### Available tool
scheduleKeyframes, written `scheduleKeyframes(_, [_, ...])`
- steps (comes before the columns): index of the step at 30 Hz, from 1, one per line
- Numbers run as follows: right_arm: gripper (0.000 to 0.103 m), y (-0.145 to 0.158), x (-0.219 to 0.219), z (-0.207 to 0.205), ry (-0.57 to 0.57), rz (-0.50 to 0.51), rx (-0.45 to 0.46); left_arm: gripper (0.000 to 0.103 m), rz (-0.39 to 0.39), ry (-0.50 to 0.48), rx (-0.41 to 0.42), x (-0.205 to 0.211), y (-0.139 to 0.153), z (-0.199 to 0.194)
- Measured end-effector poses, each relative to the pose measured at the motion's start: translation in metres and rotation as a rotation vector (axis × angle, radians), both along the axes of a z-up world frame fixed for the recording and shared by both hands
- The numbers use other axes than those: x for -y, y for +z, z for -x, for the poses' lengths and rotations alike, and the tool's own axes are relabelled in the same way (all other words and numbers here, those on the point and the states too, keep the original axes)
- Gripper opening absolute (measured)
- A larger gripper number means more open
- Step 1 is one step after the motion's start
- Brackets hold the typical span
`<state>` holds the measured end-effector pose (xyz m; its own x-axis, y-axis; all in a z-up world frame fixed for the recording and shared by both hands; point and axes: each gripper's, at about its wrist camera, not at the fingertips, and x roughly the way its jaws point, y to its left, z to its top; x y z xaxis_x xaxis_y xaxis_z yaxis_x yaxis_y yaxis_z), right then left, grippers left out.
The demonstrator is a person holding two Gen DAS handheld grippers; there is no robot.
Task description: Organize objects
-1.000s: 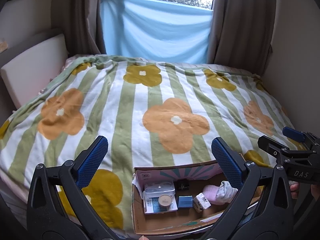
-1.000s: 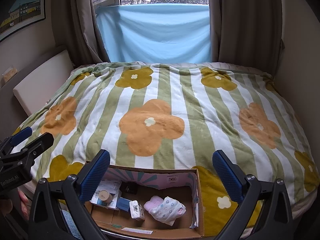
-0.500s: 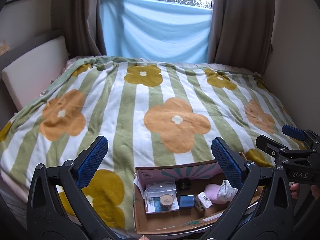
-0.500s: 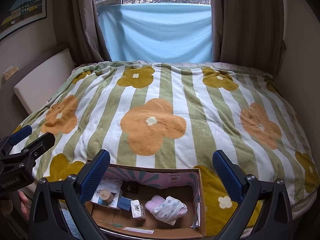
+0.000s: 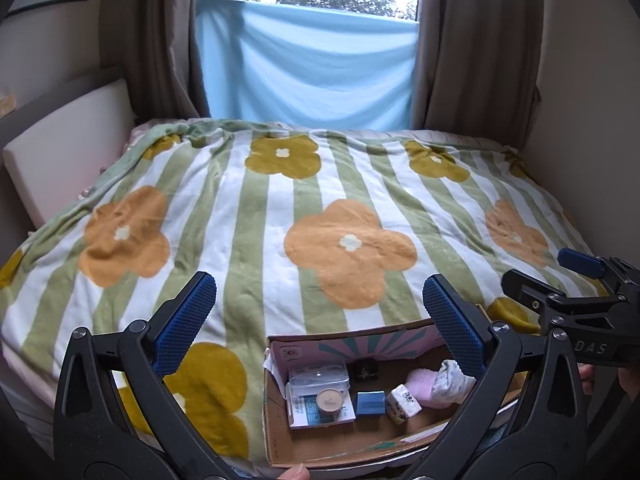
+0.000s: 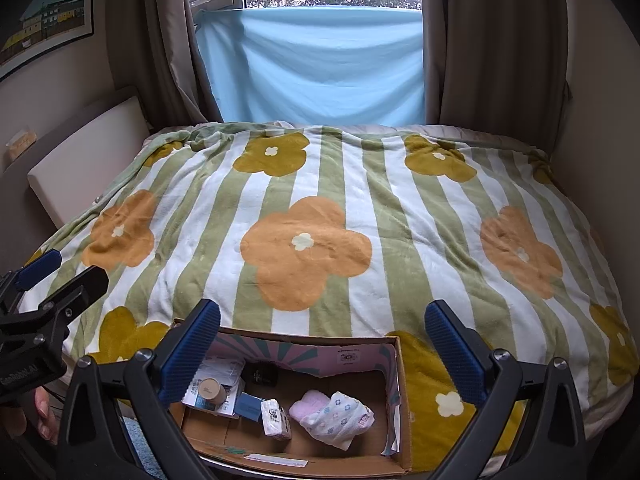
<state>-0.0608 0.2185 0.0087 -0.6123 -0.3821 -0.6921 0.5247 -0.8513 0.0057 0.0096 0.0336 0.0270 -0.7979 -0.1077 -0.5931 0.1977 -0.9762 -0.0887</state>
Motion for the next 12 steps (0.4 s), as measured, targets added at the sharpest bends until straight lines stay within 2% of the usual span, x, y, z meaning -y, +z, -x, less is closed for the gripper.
scheduleKeyframes(12, [0.102, -0.0007, -0.0027, 0.0015, 0.005, 0.008, 0.008, 0.103, -0.014, -0.005, -0.04, -0.0017, 0.0011, -0.0046])
